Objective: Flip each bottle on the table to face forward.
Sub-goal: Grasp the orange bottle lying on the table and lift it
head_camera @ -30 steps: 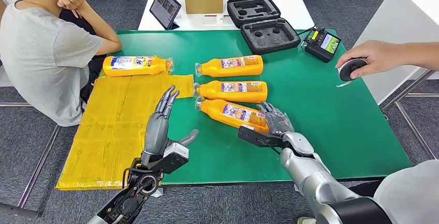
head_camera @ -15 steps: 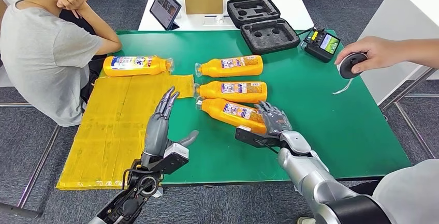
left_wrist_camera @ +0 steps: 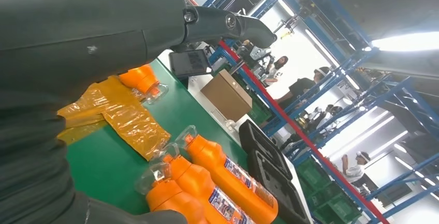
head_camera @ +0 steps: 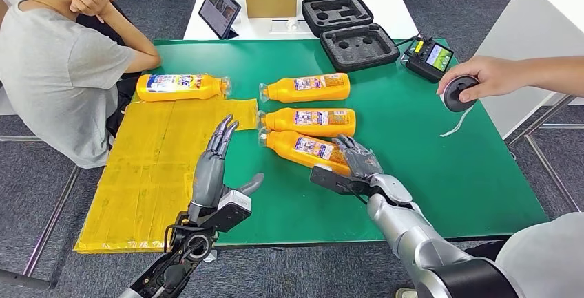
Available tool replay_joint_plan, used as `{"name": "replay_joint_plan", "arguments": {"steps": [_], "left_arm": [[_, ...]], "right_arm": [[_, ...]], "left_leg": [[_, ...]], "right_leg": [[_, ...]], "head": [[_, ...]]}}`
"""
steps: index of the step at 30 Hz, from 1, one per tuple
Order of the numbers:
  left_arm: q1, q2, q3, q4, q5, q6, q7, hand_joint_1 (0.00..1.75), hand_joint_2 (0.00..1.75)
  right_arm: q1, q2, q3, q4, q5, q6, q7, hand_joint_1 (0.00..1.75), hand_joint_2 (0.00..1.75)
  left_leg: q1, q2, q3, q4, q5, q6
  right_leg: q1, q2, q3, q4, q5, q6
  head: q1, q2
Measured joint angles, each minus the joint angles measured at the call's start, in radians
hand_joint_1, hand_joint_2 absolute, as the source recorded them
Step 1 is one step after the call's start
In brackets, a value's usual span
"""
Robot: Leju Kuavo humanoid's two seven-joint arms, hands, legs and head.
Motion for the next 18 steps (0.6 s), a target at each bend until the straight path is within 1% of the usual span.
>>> {"name": "replay_joint_plan", "arguments": {"steps": [15, 18], "left_arm": [[-0.006, -0.007, 0.001, 0.001, 0.003, 0.000, -0.013, 0.00, 1.75], [-0.011, -0.007, 0.001, 0.003, 0.008, -0.001, -0.014, 0.00, 1.75]], "right_arm": [[-0.007, 0.004, -0.041, 0.002, -0.051, 0.047, -0.019, 0.00, 1.75], [-0.008, 0.003, -0.045, 0.003, -0.051, 0.055, -0.007, 0.00, 1.75]], "left_leg": [[0.000, 0.000, -0.001, 0.000, 0.000, 0.000], [0.000, 0.000, -0.001, 0.000, 0.000, 0.000]], "right_leg": [[0.000, 0.000, -0.001, 0.000, 0.000, 0.000], [0.000, 0.000, -0.001, 0.000, 0.000, 0.000]], "head": [[0.000, 0.000], [0.000, 0.000]]}}
